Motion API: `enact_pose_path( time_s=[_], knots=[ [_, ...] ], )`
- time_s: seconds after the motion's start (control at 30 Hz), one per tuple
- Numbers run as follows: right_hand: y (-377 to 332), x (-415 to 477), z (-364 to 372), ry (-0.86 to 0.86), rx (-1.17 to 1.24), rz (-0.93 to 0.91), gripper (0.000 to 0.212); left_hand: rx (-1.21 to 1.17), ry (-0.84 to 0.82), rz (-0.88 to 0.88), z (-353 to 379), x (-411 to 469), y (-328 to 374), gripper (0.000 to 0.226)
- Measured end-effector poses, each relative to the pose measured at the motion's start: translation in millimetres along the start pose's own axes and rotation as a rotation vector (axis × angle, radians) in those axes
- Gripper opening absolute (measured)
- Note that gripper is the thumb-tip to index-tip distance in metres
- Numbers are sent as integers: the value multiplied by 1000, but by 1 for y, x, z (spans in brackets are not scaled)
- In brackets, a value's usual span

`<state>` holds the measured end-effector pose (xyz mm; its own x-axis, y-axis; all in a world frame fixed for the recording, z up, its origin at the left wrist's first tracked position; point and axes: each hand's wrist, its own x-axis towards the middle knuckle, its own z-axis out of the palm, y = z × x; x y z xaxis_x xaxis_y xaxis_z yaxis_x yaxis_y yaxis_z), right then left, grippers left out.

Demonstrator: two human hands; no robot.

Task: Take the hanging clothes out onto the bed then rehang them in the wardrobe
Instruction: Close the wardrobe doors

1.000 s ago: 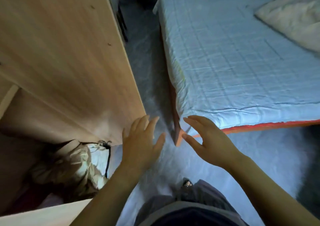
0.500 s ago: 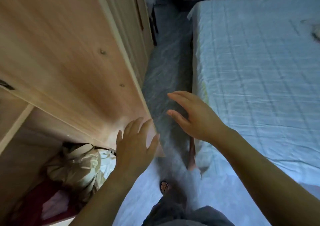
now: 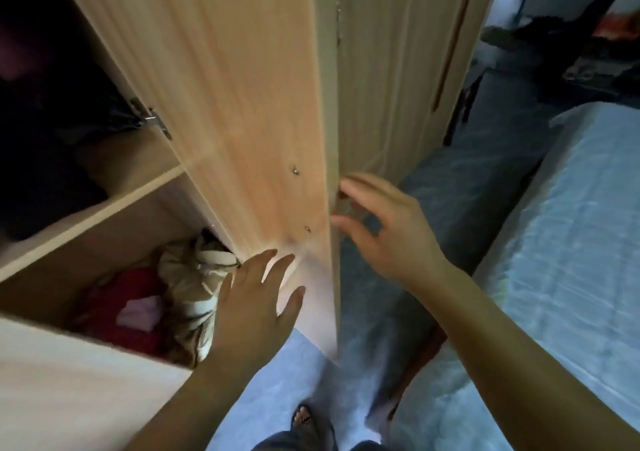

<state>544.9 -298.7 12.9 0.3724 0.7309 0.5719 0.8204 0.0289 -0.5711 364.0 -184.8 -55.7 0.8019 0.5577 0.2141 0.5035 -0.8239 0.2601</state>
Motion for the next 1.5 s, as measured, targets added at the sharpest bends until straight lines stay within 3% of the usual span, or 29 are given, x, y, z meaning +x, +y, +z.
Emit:
enact_pose_path(
  time_s=[0.27, 0.5, 0.67, 0.83, 1.03, 1.2, 1.5],
  knots=[
    [7, 7, 10, -25, 143, -233, 32, -11, 216, -273, -8, -35, 51, 51],
    [-38, 0, 36, -316, 228, -449, 36, 81, 372, -489, -25, -68, 64, 46],
    [-76, 16, 62, -516, 280, -524, 48, -213, 570, -763, -46, -86, 40, 15],
    [-109, 38, 90, -413, 310, -532, 49, -277, 675, -828, -70, -103, 5, 10],
    [-155, 60, 140, -407, 364, -607, 64, -395, 812, -866, -91, -129, -52, 44],
    [-189, 78, 201, -312, 363, -611, 68, -383, 805, -808, -113, -138, -120, 38],
    [-234, 127, 290, -34, 87, -632, 79, -370, 715, -650, -145, -139, -241, 30]
  ],
)
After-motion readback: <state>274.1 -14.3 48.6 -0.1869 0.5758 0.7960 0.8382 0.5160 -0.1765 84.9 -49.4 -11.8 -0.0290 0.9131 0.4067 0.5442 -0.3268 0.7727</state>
